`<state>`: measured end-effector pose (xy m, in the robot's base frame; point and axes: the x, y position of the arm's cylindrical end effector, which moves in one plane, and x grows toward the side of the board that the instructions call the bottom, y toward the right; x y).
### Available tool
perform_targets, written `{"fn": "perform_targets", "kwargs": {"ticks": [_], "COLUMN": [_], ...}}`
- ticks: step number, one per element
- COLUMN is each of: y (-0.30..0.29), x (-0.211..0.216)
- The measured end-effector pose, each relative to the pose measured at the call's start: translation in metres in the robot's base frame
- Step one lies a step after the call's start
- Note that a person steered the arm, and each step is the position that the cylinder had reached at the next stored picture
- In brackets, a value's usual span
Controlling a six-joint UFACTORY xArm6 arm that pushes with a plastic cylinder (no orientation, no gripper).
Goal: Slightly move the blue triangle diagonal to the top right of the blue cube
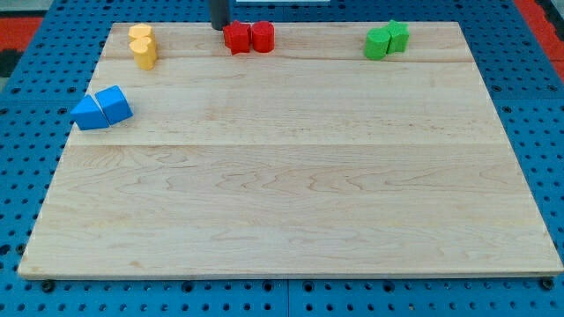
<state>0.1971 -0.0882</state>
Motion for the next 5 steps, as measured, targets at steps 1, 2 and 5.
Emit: {"fn": "perform_targets", "kwargs": {"ticks": [1, 2, 5], "y": [0.018, 0.032, 0.053], "x": [0.026, 0.049, 0.064]}}
